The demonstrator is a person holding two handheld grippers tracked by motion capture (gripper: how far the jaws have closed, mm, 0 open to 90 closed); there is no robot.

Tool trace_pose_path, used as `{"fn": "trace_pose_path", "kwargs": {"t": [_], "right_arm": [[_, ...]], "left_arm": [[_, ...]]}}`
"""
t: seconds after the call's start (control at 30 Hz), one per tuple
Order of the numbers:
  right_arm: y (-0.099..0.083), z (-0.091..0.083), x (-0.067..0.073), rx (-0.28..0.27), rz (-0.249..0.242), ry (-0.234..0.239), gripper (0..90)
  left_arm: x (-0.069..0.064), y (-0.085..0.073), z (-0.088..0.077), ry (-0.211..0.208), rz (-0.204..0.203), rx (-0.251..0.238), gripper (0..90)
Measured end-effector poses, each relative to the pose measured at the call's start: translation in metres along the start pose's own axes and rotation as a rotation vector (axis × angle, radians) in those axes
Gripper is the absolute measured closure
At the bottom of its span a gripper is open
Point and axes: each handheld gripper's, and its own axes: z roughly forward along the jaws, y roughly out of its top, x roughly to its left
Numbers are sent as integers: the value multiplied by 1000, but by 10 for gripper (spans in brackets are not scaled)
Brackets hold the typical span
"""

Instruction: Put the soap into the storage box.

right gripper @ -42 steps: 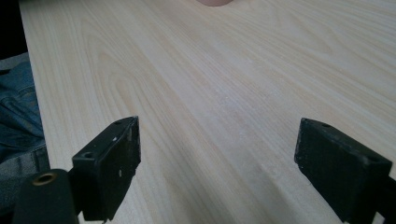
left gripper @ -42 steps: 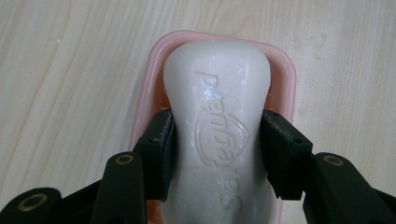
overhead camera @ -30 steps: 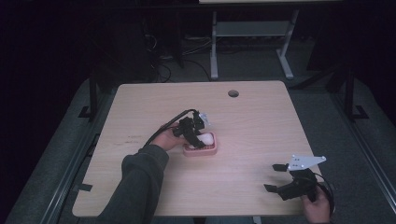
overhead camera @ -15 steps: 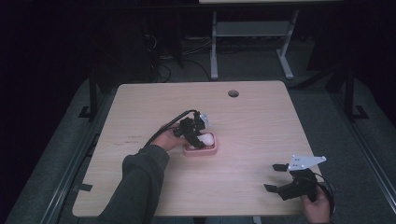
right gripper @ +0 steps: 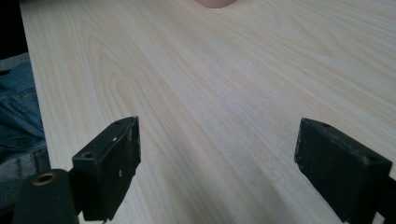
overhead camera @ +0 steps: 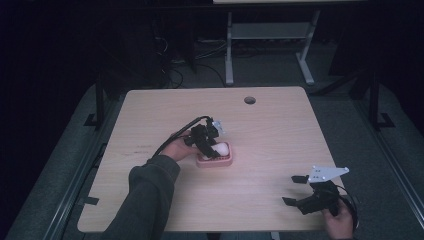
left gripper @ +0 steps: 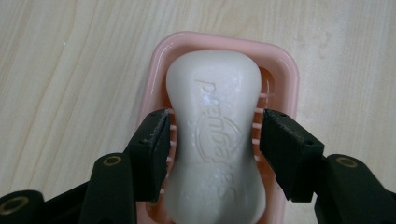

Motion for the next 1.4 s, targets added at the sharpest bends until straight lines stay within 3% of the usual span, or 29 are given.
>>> {"fn": "trace_pose_path", "kwargs": {"t": [0.17, 0.6, 0.77, 1.03, 1.13, 1.4], "right_arm": [[0, 0, 1, -1, 2, -2, 141], [1, 1, 0, 1, 2, -7, 142], [0, 0, -1, 4, 11, -11, 141], [0, 0, -1, 5, 14, -17, 142], [0, 0, -1, 4, 13, -20, 142], [0, -1, -1, 4, 17, -23, 142]], "left_arm": [[-2, -5, -9, 21, -8, -9, 390], [-8, -18, -25, 32, -31, -60, 330], [-9, -23, -32, 30, -44, -62, 306], [-16, -27, -41, 46, -27, -48, 277], [-19, -32, -45, 46, -35, -73, 279], [-26, -45, -48, 51, -45, -82, 272]]}}
